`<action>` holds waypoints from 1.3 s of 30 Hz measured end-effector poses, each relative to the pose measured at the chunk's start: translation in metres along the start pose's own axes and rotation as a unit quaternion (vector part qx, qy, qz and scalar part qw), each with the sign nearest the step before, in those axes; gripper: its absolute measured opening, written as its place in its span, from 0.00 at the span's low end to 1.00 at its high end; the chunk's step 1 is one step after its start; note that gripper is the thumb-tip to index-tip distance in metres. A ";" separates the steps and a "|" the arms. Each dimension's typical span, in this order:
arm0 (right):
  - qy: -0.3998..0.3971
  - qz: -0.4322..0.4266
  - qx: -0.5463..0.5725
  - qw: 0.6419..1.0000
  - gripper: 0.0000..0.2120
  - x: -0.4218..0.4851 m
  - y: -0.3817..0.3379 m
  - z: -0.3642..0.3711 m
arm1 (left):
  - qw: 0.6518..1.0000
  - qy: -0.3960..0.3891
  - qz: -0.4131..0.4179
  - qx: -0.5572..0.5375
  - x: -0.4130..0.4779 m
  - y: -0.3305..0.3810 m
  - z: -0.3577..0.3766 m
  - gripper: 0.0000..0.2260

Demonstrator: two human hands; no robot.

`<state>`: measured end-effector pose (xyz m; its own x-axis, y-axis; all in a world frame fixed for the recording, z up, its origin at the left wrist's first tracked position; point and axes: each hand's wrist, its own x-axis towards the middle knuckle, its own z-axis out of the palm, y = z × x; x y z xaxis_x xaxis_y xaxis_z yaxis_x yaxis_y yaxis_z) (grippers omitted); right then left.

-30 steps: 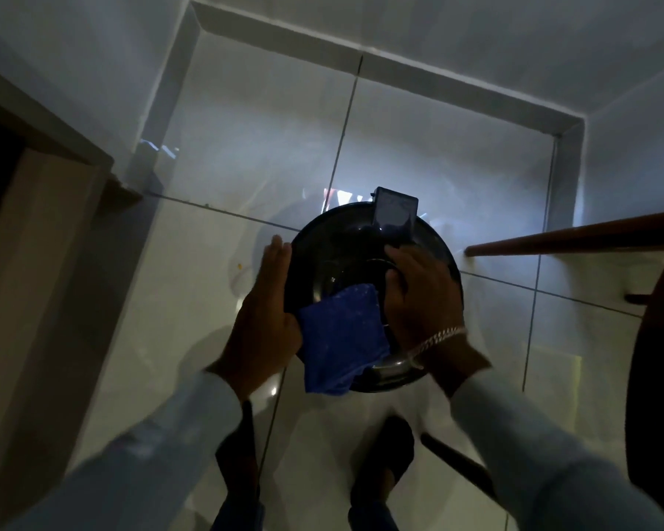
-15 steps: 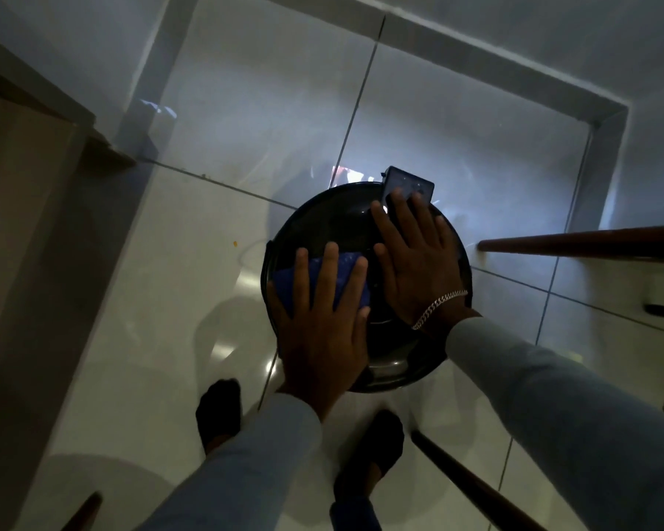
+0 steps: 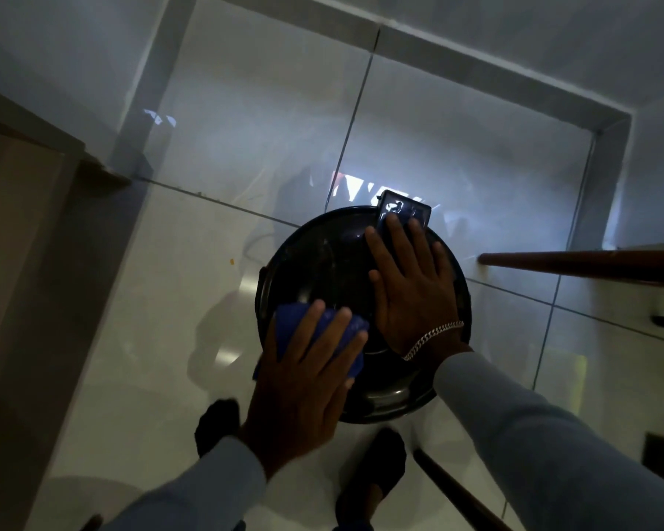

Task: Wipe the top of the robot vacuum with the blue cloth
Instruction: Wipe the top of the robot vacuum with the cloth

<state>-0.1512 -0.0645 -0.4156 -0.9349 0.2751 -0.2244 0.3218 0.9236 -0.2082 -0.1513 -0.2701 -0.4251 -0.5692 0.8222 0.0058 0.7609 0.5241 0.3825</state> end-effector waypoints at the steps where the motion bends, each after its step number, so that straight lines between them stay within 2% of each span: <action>1: 0.000 -0.001 0.001 1.000 0.25 0.000 0.001 0.000 | 1.000 -0.004 -0.001 -0.010 -0.006 0.003 0.002 0.24; 4: 0.008 0.002 -0.003 1.000 0.25 0.001 0.000 0.001 | 0.999 0.005 -0.030 -0.019 0.004 0.003 0.000 0.24; 10: 0.017 0.017 -0.010 1.000 0.25 0.002 -0.002 0.003 | 0.986 0.006 -0.165 -0.022 0.064 0.007 -0.017 0.24; 19: 0.026 0.020 -0.015 0.999 0.26 0.001 0.000 0.006 | 0.976 -0.052 -0.196 -0.080 0.153 -0.026 -0.034 0.22; 24: 0.027 0.026 -0.014 0.999 0.24 0.000 -0.003 0.007 | 0.970 -0.003 -0.220 -0.102 0.136 -0.028 -0.033 0.22; 35: 0.050 0.022 0.007 0.998 0.25 0.003 -0.001 0.009 | 0.943 0.050 -0.293 -0.153 0.066 0.003 -0.042 0.27; 37: 0.033 0.020 0.018 0.999 0.25 0.005 -0.001 0.005 | 0.929 0.054 -0.316 -0.186 0.058 0.016 -0.046 0.27; 39: -0.006 0.021 0.032 0.999 0.25 0.006 -0.003 -0.007 | 0.894 0.075 -0.366 -0.247 0.057 0.028 -0.059 0.26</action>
<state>-0.1586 -0.0635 -0.4098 -0.9188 0.3097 -0.2449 0.3698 0.8923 -0.2590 -0.1806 -0.2211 -0.3593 -0.9218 0.2412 -0.3034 -0.0417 0.7164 0.6964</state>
